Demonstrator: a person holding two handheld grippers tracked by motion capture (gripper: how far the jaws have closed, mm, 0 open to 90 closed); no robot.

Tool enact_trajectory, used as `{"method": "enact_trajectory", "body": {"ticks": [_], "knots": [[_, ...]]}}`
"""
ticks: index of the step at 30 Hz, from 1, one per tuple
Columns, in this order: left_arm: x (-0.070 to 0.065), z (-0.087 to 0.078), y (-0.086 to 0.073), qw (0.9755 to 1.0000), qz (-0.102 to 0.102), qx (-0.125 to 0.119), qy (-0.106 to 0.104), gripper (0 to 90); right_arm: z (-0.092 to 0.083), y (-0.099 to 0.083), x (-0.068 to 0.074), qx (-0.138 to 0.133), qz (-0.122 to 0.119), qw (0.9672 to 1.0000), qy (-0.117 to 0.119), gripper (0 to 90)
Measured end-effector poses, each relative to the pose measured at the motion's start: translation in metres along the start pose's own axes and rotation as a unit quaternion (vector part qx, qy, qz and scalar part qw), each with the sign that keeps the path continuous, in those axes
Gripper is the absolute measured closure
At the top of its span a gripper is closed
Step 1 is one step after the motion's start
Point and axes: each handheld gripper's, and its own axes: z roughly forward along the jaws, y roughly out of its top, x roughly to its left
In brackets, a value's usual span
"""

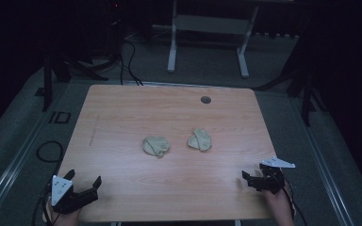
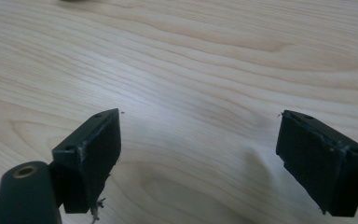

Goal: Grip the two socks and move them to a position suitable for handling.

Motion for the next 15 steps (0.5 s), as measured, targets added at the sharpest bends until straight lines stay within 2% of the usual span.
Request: {"method": "enact_trajectory", "body": {"ticks": [2,3,5,6,8,12,15], "knots": [[-0.002,0.001,0.0,1.0,0.003,0.001,-0.003,2.6,0.005,0.007,0.006,0.0,0.001,0.9998,0.02,13.7],[-0.002,0.001,0.001,1.0,0.004,0.001,-0.004,2.6,0.005,0.007,0.006,0.0,0.001,0.9998,0.02,13.7],[-0.003,0.001,0.001,1.0,0.005,0.001,-0.006,2.6,0.012,0.015,0.013,0.011,-0.004,0.9988,0.048,13.8],[-0.003,0.001,0.001,1.0,0.004,0.001,-0.006,2.6,0.012,0.015,0.013,0.011,-0.004,0.9988,0.048,13.8],[-0.003,0.002,0.001,1.0,0.002,0.0,-0.007,2.6,0.02,0.025,0.023,0.017,-0.006,0.9983,0.056,14.5],[-0.003,0.002,0.002,1.0,-0.001,-0.001,-0.009,2.6,0.029,0.038,0.039,0.013,-0.023,0.9962,0.083,14.4],[-0.002,0.002,0.002,1.0,-0.002,0.0,-0.01,2.6,0.038,0.049,0.05,0.016,-0.041,0.9954,0.085,15.6]]}}
